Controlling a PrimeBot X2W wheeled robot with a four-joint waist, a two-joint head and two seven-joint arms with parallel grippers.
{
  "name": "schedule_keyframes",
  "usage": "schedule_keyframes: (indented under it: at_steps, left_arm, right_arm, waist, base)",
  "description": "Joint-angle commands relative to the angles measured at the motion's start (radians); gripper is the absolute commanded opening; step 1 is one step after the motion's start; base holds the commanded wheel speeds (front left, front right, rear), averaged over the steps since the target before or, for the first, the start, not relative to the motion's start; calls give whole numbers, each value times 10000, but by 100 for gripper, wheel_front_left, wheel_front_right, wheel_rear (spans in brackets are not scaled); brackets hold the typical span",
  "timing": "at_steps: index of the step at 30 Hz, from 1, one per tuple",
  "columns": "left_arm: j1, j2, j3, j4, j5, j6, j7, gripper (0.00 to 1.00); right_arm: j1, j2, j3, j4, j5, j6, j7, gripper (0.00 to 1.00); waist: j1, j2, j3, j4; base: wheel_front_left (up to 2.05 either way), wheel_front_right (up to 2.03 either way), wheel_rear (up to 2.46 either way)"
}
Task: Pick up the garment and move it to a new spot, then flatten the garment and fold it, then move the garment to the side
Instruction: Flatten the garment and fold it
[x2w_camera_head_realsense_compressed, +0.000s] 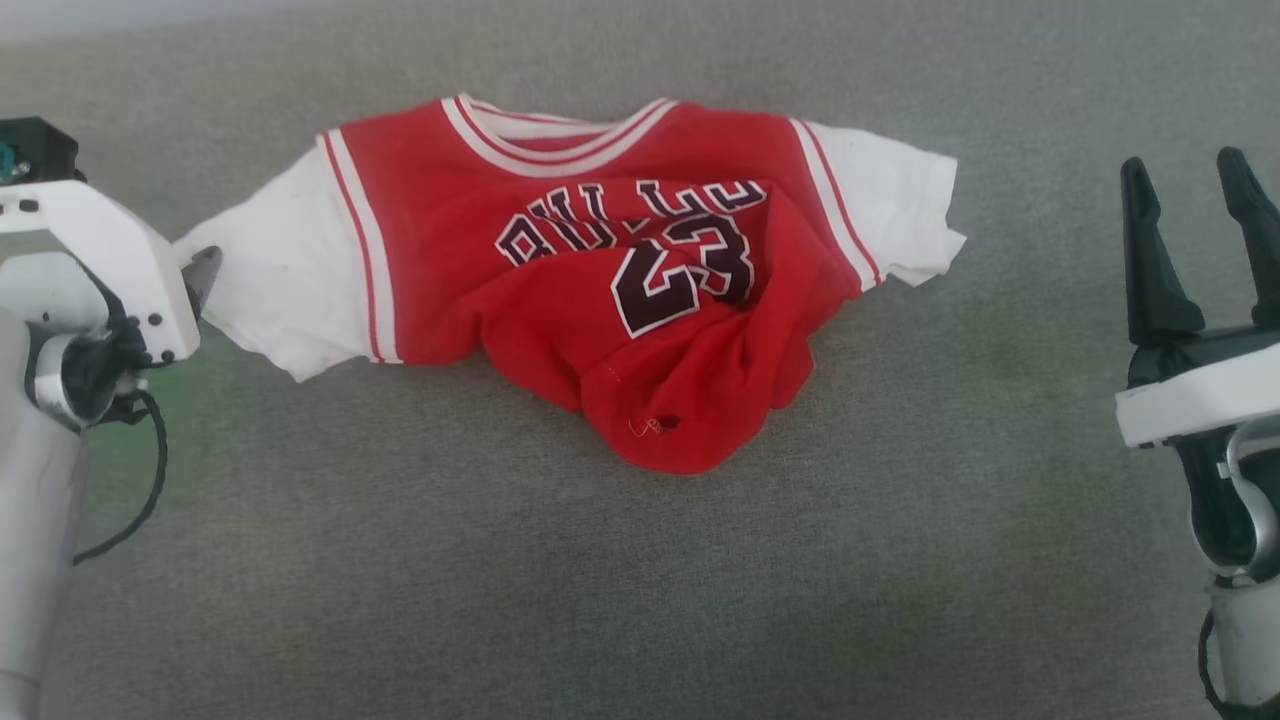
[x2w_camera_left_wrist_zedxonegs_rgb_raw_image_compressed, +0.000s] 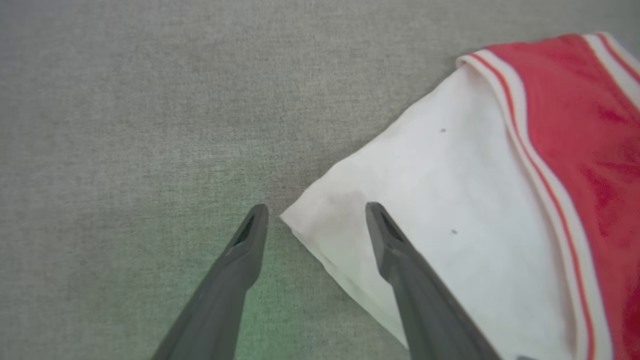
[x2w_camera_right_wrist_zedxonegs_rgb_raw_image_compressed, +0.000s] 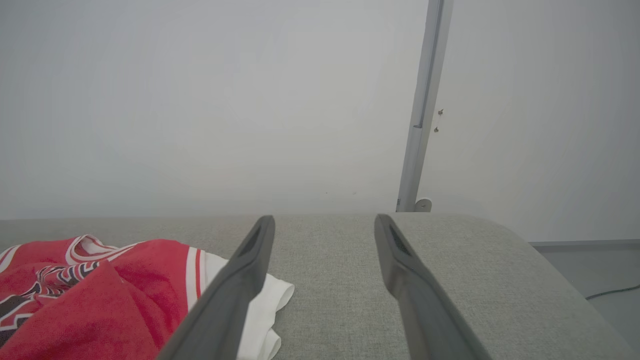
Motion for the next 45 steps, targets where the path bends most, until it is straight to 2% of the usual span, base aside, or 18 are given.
schedule_keyframes:
  at_steps: [1,11,17,18,19,26,38,45]
  left_arm:
    - [-223,-1,-87,146,168,43,66,100]
    - [-673,-595,-694,1941,304,309,1291,100]
    - [-717,-938,-1080,2665,282,278,2225,100]
    - [-745,-1016,-1044,2771,176,311,2310,69]
    - [-801,-1067,-1085,2758,209,274,2231,0]
    - [-1405,-1232,-1007,2671,97,113,1558,0]
    - [-2320,-1867,-1126,2837,112,-174,854,0]
    - [-2556,-2266,-1161,3159,-3,-325,470,0]
  right_arm:
    - [-134,-11,36,-27,10,-3,14,100]
    - [-425,-212,396,117,235,-3,462,100]
    - [-615,-361,476,209,454,-3,778,100]
    - [-688,-375,486,230,499,-3,842,100]
    - [-727,-379,468,265,546,-3,956,100]
    - [-1591,-746,838,916,1105,-2,2175,100]
    - [-3992,-1805,2708,3955,2066,-5,6156,100]
    - [-4702,-1723,3947,6144,2529,-3,8466,100]
  waist:
    - [0,0,206,-55]
    - [0,0,543,17]
    - [0,0,633,107]
    - [0,0,658,120]
    - [0,0,692,149]
    - [0,0,895,455]
    - [0,0,1203,1419]
    - [0,0,1317,1740]
  base:
    - [0,0,0]
    - [0,0,0]
    - [0,0,0]
    - [0,0,0]
    - [0,0,0]
    - [0,0,0]
    - [0,0,0]
    - [0,0,0]
